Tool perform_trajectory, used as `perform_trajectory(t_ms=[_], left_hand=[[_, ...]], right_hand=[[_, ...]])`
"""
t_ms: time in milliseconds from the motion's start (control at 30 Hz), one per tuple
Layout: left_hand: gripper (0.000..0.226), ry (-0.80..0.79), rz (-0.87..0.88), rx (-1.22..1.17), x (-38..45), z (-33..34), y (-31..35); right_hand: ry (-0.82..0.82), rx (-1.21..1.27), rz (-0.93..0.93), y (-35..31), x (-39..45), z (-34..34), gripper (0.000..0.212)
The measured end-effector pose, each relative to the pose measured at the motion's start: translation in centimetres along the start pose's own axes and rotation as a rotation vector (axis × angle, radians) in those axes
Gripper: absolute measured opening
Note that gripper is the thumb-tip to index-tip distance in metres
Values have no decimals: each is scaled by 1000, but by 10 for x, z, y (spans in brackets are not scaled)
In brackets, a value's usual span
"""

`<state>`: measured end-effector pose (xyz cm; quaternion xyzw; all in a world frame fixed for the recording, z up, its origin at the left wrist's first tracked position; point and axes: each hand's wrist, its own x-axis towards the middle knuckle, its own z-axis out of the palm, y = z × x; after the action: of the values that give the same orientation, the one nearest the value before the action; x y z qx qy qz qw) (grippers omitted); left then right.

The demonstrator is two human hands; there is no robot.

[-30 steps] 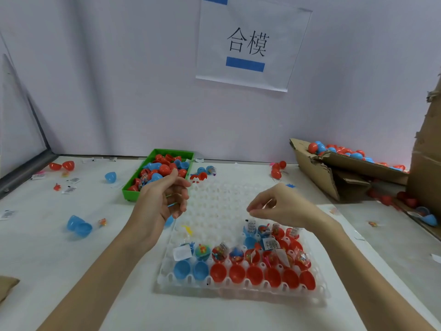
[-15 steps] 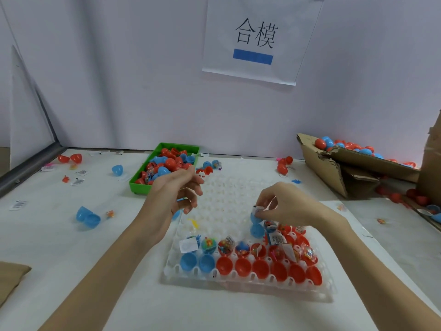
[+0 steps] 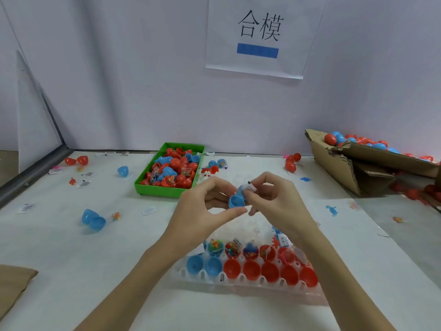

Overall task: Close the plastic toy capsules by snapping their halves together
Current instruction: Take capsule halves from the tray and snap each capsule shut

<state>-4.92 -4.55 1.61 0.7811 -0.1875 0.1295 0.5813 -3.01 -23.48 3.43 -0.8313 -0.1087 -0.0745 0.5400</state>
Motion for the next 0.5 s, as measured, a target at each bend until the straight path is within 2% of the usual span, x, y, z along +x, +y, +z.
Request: perform_trajectory(t_ms=[100,233,500], left_hand=[[32,92,7,-48,0,0,3],[35,172,-30,-93,1,2,8],[31,302,100,-16,-4,10,14]], right_hand=[[175,-106,-249,0,-7,9,20],[321,-256,-473,0,-11,12,24],[360,-358,-595,-1,-15,19,21]])
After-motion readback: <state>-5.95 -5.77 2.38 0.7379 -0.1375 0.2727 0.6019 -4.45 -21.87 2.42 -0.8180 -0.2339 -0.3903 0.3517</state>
